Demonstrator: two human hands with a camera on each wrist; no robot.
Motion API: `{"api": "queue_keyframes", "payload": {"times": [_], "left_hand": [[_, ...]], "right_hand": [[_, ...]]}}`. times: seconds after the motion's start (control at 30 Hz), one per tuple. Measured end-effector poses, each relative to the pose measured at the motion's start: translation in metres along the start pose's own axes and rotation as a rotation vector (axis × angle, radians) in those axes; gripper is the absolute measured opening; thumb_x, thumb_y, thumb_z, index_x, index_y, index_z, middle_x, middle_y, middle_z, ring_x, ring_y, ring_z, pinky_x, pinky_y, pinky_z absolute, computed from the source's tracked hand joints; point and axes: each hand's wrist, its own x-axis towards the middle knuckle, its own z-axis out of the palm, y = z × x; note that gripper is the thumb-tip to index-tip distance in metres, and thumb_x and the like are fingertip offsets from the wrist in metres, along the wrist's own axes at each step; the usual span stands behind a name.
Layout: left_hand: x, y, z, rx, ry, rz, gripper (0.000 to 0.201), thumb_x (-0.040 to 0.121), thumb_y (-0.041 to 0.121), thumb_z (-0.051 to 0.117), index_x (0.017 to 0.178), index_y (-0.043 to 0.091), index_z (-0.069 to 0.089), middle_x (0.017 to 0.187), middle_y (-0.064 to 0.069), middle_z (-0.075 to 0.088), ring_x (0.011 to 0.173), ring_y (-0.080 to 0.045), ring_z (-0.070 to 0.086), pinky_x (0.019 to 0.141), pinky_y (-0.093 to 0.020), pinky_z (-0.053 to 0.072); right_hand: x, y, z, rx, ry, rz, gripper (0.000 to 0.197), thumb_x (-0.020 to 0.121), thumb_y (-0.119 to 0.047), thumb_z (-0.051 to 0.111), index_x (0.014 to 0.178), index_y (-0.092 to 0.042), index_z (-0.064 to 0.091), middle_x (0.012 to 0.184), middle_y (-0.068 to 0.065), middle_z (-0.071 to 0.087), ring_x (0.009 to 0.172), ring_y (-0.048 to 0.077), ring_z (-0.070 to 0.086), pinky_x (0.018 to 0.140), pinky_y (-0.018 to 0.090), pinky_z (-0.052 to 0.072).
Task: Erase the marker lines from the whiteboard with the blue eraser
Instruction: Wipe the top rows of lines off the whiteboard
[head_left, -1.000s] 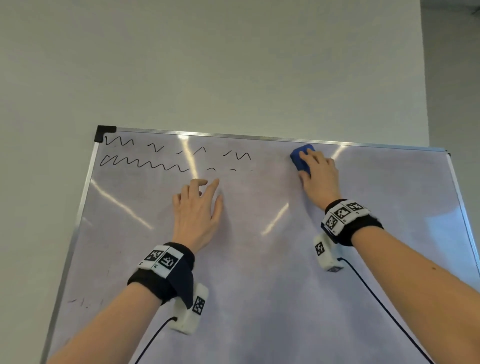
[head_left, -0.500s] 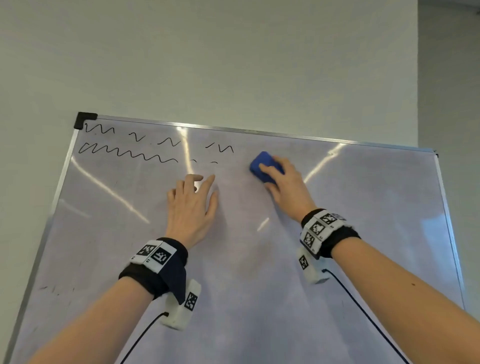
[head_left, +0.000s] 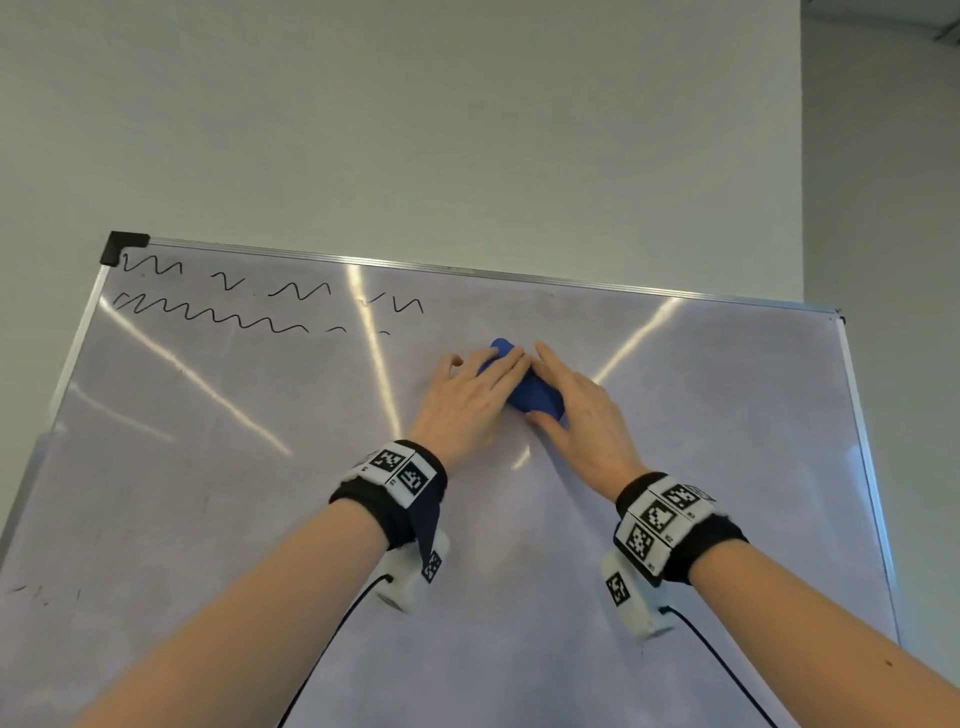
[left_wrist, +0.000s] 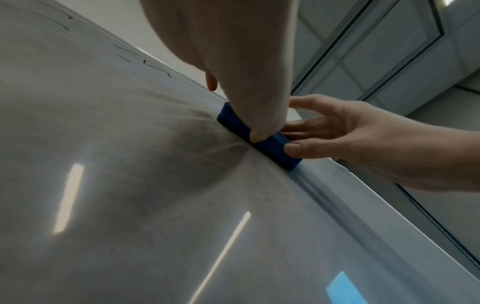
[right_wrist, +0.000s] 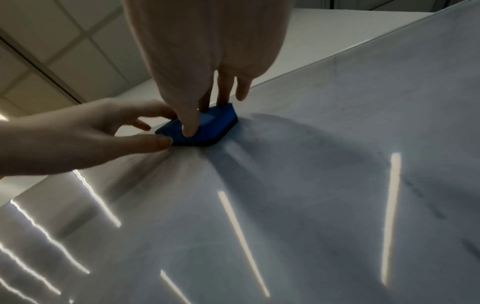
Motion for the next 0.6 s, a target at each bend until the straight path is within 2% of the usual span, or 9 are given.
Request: {"api": "queue_keyframes", "payload": {"times": [0.07, 0.13, 0.2, 0.3, 0.37, 0.43, 0.53, 0.6], "left_hand": [[-0.001, -0.001, 0.007, 0.043, -0.011, 0.016, 0.062, 0.074, 0.017, 0.066, 0.134, 0.013, 0.052, 0.140, -0.002, 0.050, 0.121, -0.023, 0.048, 0.086, -0.043, 0.042], [-0.001, -0.002, 0.012, 0.097, -0.010, 0.031, 0.058, 0.079, 0.026, 0.063, 0.135, 0.017, 0.051, 0.140, -0.005, 0.050, 0.118, -0.024, 0.049, 0.086, -0.044, 0.041], [0.004, -0.001, 0.015, 0.146, 0.012, 0.061, 0.054, 0.084, 0.034, 0.062, 0.136, 0.024, 0.051, 0.134, -0.007, 0.053, 0.109, -0.027, 0.051, 0.084, -0.043, 0.038], [0.017, 0.000, 0.019, 0.171, 0.064, 0.116, 0.047, 0.086, 0.042, 0.063, 0.131, 0.029, 0.056, 0.117, -0.011, 0.059, 0.097, -0.028, 0.044, 0.083, -0.043, 0.032], [0.024, 0.002, 0.022, 0.146, 0.087, 0.131, 0.042, 0.086, 0.042, 0.059, 0.125, 0.025, 0.061, 0.105, -0.014, 0.060, 0.100, -0.029, 0.043, 0.090, -0.044, 0.032], [0.028, 0.007, 0.021, 0.077, 0.100, 0.130, 0.040, 0.086, 0.038, 0.055, 0.120, 0.019, 0.064, 0.100, -0.017, 0.059, 0.101, -0.034, 0.051, 0.093, -0.043, 0.034], [0.026, 0.005, 0.018, 0.020, 0.060, 0.118, 0.044, 0.079, 0.028, 0.073, 0.119, 0.013, 0.064, 0.100, -0.017, 0.059, 0.083, -0.033, 0.058, 0.076, -0.037, 0.047], [0.022, -0.010, 0.016, 0.063, 0.059, 0.082, 0.049, 0.079, 0.027, 0.075, 0.122, 0.011, 0.061, 0.107, -0.018, 0.059, 0.085, -0.034, 0.059, 0.075, -0.039, 0.048]], "right_hand": [[-0.006, 0.007, -0.007, 0.048, -0.033, 0.051, 0.073, 0.089, -0.024, 0.062, 0.148, -0.022, 0.020, 0.139, -0.002, 0.050, 0.120, 0.020, 0.049, 0.098, 0.026, 0.033], [-0.014, 0.017, -0.016, 0.093, -0.010, 0.116, 0.074, 0.090, -0.030, 0.061, 0.149, -0.028, 0.017, 0.142, -0.005, 0.046, 0.124, 0.017, 0.045, 0.101, 0.029, 0.033], [-0.021, 0.031, -0.030, 0.117, 0.075, 0.171, 0.072, 0.090, -0.034, 0.060, 0.148, -0.029, 0.018, 0.146, -0.006, 0.040, 0.129, 0.015, 0.038, 0.104, 0.030, 0.032], [-0.024, 0.046, -0.049, 0.132, 0.211, 0.229, 0.069, 0.090, -0.034, 0.060, 0.148, -0.029, 0.022, 0.144, -0.003, 0.039, 0.130, 0.016, 0.034, 0.102, 0.027, 0.027], [-0.020, 0.050, -0.057, 0.135, 0.265, 0.243, 0.069, 0.090, -0.033, 0.060, 0.147, -0.031, 0.023, 0.138, 0.001, 0.041, 0.127, 0.016, 0.035, 0.101, 0.025, 0.026], [-0.014, 0.049, -0.062, 0.126, 0.314, 0.227, 0.068, 0.090, -0.029, 0.061, 0.147, -0.030, 0.023, 0.135, 0.004, 0.040, 0.127, 0.017, 0.035, 0.102, 0.026, 0.026], [0.001, 0.044, -0.064, 0.160, 0.395, 0.224, 0.067, 0.090, -0.026, 0.060, 0.147, -0.024, 0.025, 0.132, 0.006, 0.037, 0.127, 0.020, 0.035, 0.105, 0.030, 0.029], [0.010, 0.037, -0.062, 0.201, 0.423, 0.222, 0.066, 0.090, -0.025, 0.059, 0.147, -0.023, 0.025, 0.130, 0.001, 0.033, 0.129, 0.019, 0.035, 0.107, 0.034, 0.030]]}}
